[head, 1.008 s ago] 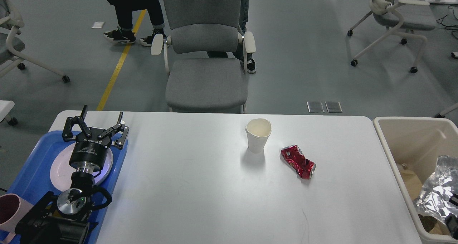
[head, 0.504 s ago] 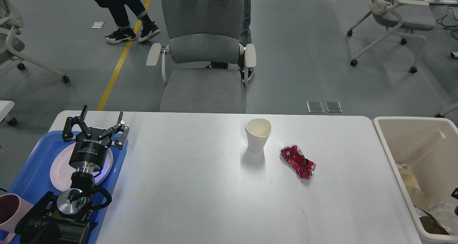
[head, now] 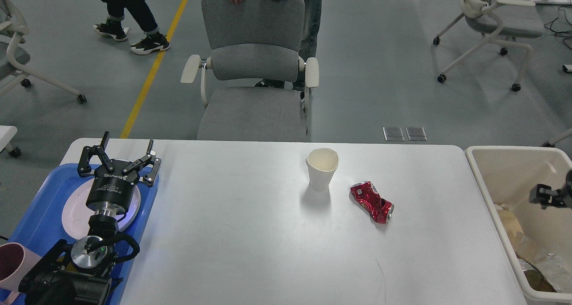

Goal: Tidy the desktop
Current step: 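Raise the right gripper out of the bin, then lower the right gripper onto the red snack wrapper and grasp it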

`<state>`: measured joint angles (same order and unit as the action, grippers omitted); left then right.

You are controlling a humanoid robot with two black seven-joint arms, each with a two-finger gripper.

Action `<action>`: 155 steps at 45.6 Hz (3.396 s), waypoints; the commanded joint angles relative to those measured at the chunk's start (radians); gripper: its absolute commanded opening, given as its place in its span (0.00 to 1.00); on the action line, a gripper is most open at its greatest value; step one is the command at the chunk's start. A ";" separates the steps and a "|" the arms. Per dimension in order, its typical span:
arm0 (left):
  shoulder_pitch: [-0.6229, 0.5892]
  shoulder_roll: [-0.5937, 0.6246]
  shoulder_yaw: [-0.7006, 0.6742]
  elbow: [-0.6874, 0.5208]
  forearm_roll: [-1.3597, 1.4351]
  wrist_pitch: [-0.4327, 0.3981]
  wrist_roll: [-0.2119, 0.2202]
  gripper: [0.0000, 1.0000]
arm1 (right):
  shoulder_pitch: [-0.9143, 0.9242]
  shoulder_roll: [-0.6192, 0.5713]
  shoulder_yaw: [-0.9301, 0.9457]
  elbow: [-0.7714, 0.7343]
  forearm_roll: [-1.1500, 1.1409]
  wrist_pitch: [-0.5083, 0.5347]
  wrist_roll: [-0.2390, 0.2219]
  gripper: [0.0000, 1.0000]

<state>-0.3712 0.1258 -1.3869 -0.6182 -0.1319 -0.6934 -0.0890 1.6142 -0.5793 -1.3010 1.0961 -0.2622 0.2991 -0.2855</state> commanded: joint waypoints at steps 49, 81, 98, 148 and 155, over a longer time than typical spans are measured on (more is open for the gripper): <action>0.000 0.000 0.000 0.000 0.000 0.000 0.000 0.96 | 0.926 0.421 0.040 0.490 0.185 0.514 0.247 1.00; 0.002 -0.002 0.000 0.000 0.000 -0.003 0.000 0.96 | 0.006 0.481 0.233 -0.194 -0.304 0.129 0.276 0.99; 0.002 0.000 0.000 0.000 0.000 -0.008 0.000 0.96 | -0.410 0.624 0.233 -0.608 -0.310 0.101 0.276 0.99; 0.002 0.000 0.000 0.000 0.000 -0.009 0.000 0.96 | -0.519 0.648 0.272 -0.593 -0.327 -0.058 0.212 0.00; 0.002 0.000 0.000 0.000 0.000 -0.009 0.000 0.96 | -0.502 0.642 0.290 -0.549 -0.322 -0.055 0.210 0.00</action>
<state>-0.3697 0.1257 -1.3867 -0.6182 -0.1319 -0.7025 -0.0890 1.0994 0.0674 -1.0236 0.5128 -0.5865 0.2424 -0.0736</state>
